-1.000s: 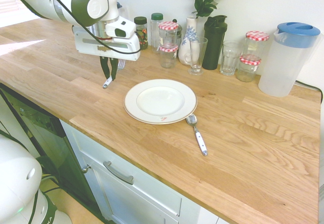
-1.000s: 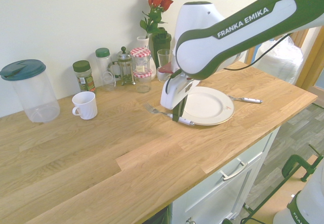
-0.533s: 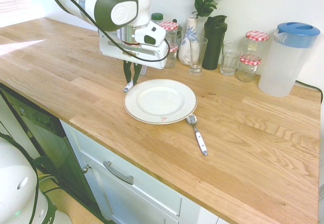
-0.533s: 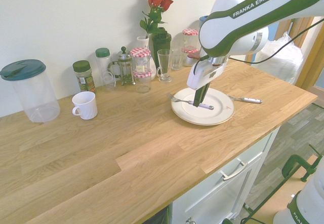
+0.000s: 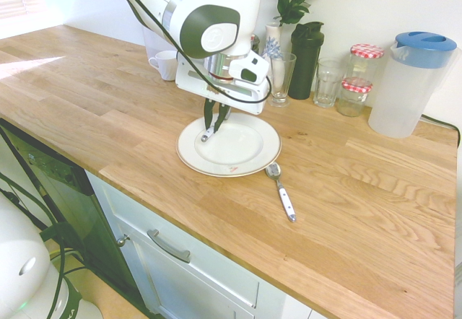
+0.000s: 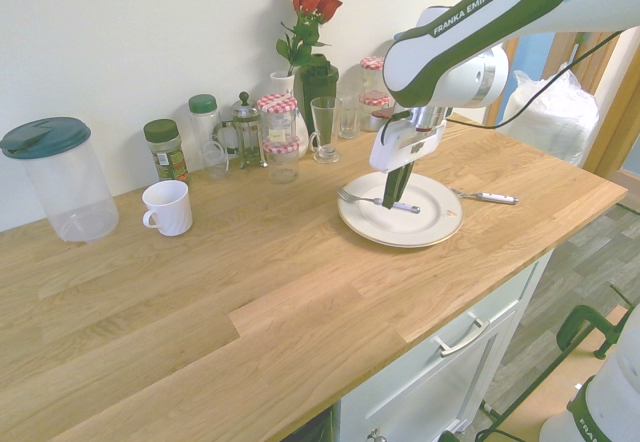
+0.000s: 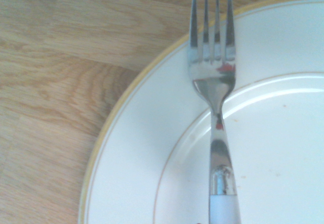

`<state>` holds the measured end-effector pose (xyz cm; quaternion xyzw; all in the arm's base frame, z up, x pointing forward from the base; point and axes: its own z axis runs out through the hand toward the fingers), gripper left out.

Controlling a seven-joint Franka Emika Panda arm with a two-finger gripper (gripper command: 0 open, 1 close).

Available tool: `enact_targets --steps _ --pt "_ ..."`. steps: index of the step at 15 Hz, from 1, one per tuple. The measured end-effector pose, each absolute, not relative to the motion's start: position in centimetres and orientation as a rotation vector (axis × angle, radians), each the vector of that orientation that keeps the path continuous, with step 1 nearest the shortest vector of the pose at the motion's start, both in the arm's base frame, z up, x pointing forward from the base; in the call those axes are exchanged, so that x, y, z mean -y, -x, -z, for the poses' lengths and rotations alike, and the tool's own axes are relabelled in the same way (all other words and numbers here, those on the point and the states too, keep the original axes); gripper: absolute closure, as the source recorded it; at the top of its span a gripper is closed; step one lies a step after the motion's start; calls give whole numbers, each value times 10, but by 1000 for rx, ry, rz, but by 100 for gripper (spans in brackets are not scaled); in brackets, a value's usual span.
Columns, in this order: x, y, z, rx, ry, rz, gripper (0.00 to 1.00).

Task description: Put the fork into the plate

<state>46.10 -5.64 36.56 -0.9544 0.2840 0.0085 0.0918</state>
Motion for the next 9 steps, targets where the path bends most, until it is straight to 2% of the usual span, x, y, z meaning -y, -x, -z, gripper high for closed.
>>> enact_targets --steps 7,8,9 --pt "55 -475 -347 -841 2848 -80 100" --pt "54 -477 -344 -839 2850 -88 0" --pt "54 -478 -343 -838 2851 -93 0"
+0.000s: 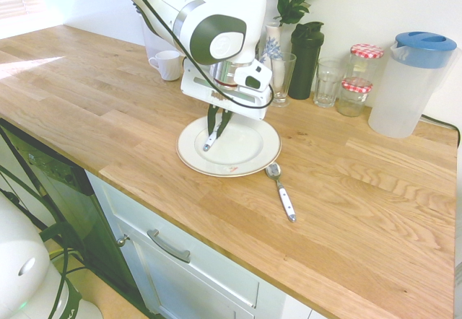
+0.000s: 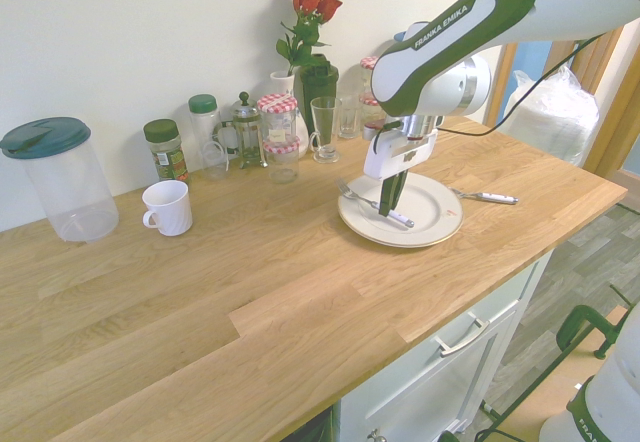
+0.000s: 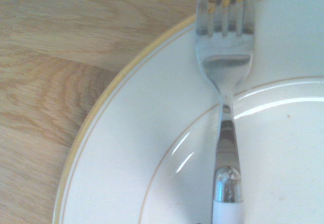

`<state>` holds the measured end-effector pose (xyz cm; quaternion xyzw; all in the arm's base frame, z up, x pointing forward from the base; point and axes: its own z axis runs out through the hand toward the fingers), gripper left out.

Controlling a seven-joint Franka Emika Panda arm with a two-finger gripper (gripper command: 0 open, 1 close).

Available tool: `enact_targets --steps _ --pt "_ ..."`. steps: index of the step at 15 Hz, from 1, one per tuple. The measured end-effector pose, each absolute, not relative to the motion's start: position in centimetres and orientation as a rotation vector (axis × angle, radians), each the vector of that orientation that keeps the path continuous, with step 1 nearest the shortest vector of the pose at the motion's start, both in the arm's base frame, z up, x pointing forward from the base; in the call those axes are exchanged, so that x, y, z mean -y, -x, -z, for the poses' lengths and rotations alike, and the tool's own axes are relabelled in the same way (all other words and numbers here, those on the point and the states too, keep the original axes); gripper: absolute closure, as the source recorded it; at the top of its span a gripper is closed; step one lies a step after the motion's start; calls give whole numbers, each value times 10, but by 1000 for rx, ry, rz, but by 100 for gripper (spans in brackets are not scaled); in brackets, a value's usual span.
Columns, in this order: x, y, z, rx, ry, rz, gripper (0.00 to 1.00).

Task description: Put the fork into the plate

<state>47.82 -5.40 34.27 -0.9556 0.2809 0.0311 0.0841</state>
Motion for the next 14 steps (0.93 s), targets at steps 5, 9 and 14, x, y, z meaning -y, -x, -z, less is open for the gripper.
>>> enact_targets --steps 5,9,14 --pt "55 -479 -343 -847 2851 -92 0" --pt "55 -479 -342 -847 2854 -95 0" --pt "58 -481 -340 -856 2855 -92 0"
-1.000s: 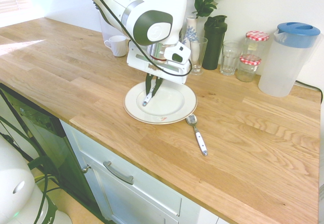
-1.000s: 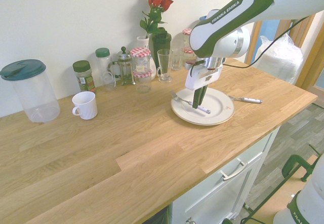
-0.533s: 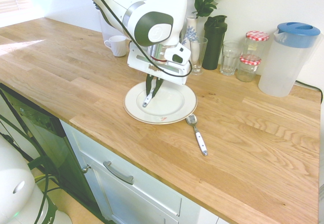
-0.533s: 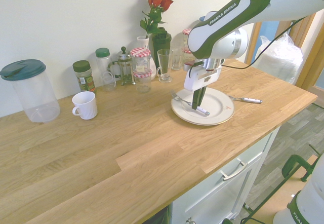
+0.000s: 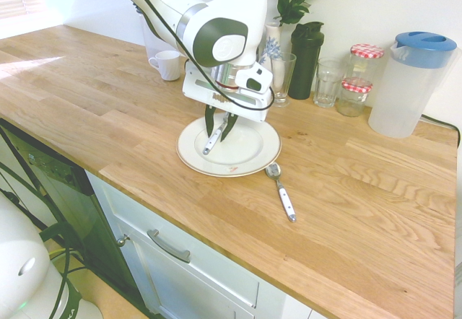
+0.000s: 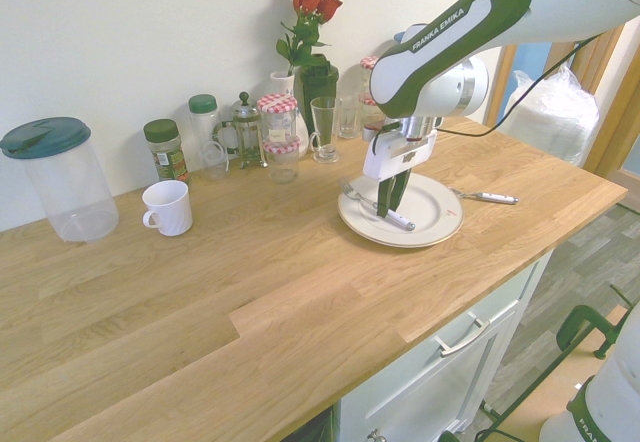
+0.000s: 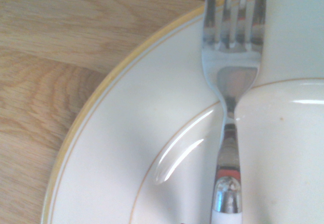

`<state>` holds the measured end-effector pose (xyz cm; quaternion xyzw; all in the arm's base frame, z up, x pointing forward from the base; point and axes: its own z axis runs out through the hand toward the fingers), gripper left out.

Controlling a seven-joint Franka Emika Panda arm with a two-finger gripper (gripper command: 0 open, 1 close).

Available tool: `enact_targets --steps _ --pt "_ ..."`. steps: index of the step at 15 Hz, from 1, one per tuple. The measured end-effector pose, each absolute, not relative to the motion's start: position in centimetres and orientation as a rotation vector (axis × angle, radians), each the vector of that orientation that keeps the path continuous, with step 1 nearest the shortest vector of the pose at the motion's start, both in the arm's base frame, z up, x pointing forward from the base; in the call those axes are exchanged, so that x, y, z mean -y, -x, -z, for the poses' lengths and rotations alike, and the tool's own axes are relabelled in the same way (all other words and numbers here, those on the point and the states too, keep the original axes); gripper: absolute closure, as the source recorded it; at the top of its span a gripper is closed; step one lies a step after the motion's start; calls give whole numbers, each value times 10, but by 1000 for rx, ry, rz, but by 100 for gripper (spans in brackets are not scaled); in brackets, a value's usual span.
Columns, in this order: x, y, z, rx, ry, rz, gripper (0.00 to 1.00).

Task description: Put the fork into the plate

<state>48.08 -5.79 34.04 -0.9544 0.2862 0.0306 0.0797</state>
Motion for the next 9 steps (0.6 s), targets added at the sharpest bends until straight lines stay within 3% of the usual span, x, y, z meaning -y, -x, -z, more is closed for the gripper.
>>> enact_targets --steps 9 --pt "76 -464 -374 -849 2823 50 0"
